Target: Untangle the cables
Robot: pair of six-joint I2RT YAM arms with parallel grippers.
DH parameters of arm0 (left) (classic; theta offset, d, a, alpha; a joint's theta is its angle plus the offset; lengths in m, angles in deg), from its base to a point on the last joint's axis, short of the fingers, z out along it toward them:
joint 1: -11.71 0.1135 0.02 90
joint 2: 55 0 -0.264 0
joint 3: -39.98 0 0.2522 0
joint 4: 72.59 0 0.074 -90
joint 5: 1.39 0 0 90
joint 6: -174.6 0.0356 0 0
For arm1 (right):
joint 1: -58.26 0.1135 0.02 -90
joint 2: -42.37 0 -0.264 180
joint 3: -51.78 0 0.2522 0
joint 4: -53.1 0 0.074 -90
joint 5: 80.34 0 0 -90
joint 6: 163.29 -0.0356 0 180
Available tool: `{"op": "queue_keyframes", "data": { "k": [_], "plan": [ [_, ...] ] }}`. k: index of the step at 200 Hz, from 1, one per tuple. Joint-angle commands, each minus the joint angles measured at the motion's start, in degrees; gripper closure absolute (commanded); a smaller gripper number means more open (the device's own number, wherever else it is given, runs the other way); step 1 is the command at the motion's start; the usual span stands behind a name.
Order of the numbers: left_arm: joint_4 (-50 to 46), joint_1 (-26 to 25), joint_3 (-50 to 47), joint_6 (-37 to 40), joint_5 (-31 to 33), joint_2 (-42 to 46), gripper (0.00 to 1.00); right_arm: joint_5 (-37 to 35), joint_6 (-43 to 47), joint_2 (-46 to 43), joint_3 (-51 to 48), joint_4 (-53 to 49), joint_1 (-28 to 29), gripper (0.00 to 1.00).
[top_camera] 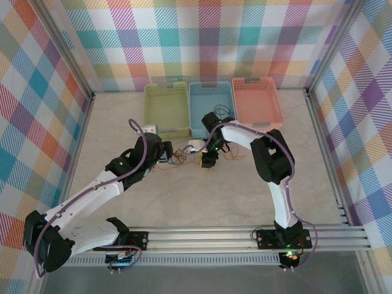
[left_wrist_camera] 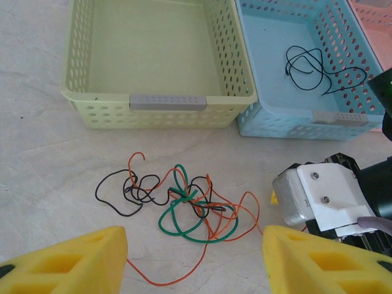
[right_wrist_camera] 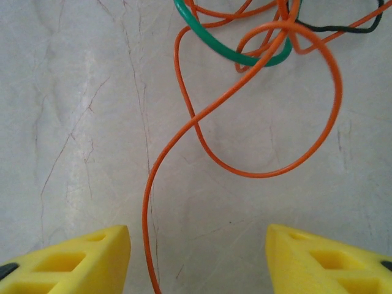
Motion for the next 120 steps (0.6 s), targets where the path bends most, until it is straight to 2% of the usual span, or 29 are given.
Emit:
{"op": "queue_keyframes", "data": {
  "k": [1,20,55,69,96,120],
  "plan": [
    [-0.3,0.5,-0.4,0.0,1.0,0.5,0.40,0.3,1.0,0.6,0.0,-1.4,0.4,0.46],
    [-0.4,0.5,-0.4,0.1,1.2,0.6,0.40,-0.6,1.1,0.2,-1.5,0.1,0.6,0.55],
    [-0.3,0.5,-0.4,0.1,1.0,0.2,0.40,0.1,-1.4,-6.4,-8.2,8.2,0.6,0.92],
    [-0.3,0.5,-0.5,-0.1,0.8,0.2,0.39,0.2,-3.5,-11.1,-13.7,15.3,0.6,1.00],
    [0.0,0.5,-0.7,-0.2,0.5,0.7,0.39,3.2,-10.3,-23.3,-25.6,33.0,0.5,1.00],
    [0.5,0.5,-0.8,-0.2,-0.5,0.6,0.38,5.0,-19.9,-32.6,-34.4,47.0,0.5,1.00]
  ]
}}
